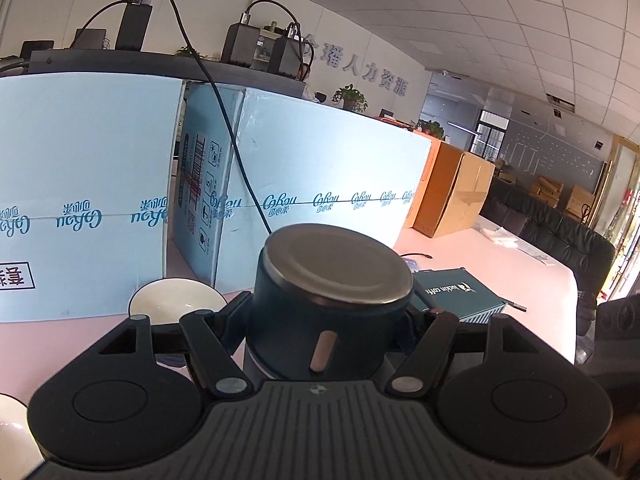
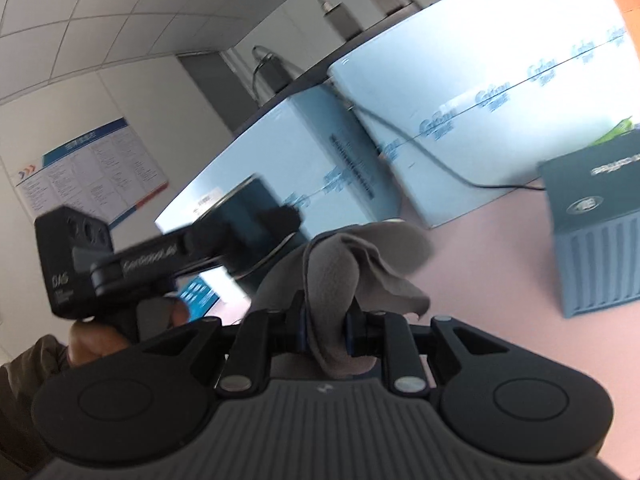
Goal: Clean container
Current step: 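Rub the cloth in the right gripper along the bottle body held by the left gripper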
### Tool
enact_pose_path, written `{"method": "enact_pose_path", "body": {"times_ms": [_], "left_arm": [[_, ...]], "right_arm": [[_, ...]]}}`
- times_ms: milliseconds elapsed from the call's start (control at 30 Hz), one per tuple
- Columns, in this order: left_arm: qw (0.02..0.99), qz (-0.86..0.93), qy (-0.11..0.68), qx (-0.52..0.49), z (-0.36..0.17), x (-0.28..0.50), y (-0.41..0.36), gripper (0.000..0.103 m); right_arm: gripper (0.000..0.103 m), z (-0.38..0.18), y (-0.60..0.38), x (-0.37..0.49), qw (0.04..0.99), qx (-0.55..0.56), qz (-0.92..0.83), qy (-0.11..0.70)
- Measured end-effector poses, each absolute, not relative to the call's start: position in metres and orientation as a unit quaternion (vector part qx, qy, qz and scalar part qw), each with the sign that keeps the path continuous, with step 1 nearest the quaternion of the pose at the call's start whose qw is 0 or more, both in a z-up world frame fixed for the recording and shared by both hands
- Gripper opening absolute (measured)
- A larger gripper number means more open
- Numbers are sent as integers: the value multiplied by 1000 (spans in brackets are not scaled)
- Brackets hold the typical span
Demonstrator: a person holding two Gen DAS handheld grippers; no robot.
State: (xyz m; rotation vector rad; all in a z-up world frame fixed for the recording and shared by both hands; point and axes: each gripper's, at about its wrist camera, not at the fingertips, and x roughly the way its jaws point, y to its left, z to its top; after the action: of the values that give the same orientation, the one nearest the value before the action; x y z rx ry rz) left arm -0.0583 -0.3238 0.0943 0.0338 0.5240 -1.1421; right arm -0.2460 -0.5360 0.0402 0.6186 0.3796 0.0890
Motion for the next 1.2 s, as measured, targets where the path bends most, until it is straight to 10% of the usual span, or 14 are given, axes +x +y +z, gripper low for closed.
{"method": "enact_pose_path", "body": {"times_ms": [600, 1200], "left_arm": [[812, -524, 257, 6, 93, -56, -324, 69], [812, -525, 257, 5, 93, -57, -326, 69]], "right_arm": [[22, -27, -534, -201, 896, 296, 26, 331], [22, 35, -542, -226, 922, 325, 81, 195]]}}
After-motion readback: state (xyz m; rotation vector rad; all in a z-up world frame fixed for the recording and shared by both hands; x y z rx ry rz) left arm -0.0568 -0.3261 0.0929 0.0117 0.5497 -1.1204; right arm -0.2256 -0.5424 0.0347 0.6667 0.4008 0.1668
